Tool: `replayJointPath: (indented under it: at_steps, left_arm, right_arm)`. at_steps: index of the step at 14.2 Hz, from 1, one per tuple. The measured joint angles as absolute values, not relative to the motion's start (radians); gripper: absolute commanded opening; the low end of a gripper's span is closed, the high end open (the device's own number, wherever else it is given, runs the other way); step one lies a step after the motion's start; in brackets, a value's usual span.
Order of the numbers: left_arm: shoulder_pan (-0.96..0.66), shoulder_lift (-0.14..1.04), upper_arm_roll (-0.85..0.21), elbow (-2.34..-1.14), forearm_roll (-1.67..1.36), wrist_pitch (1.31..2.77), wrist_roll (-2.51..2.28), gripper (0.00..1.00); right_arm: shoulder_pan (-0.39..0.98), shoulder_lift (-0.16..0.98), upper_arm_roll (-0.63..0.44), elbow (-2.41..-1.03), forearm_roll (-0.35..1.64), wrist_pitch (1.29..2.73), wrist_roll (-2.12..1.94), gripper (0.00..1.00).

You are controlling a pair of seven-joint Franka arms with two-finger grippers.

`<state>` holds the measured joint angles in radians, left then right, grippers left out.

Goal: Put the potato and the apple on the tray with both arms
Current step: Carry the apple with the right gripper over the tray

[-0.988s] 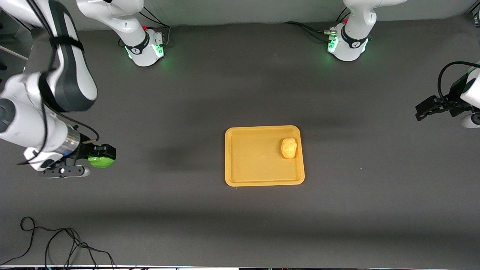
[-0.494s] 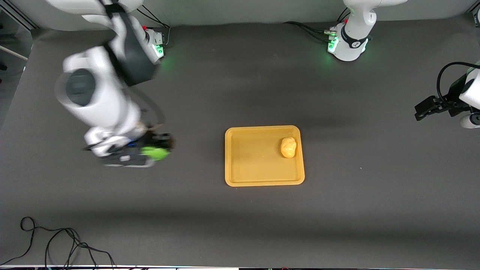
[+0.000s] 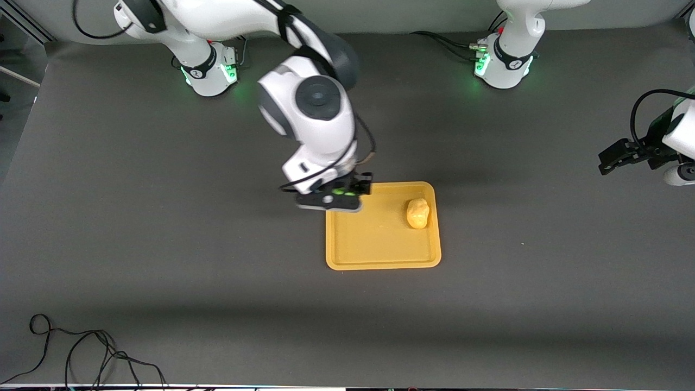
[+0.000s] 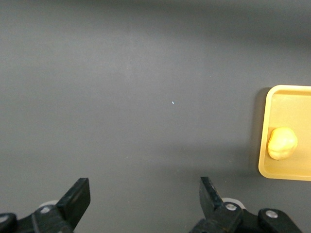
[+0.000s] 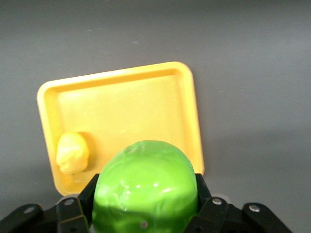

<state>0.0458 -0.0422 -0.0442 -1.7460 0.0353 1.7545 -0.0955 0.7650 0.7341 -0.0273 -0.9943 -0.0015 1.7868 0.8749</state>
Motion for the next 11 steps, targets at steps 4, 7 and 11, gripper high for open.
replayJointPath:
  at_steps: [4, 7, 11]
  left_arm:
    - [0.044, -0.042, -0.044, -1.747, 0.026, 1.762, -0.096, 1.00]
    - [0.044, -0.042, -0.044, -1.747, 0.025, 1.763, -0.096, 1.00]
    - [0.043, -0.042, -0.044, -1.747, 0.023, 1.764, -0.096, 1.00]
  right_arm:
    - [0.802, 0.852, -0.027, -0.978, -0.007, 1.891, 0.875, 0.42]
    - [0.821, 0.963, -0.027, -0.977, -0.036, 1.990, 0.875, 0.42]
    - [0.828, 1.036, -0.028, -0.972, -0.044, 2.061, 0.875, 0.42]
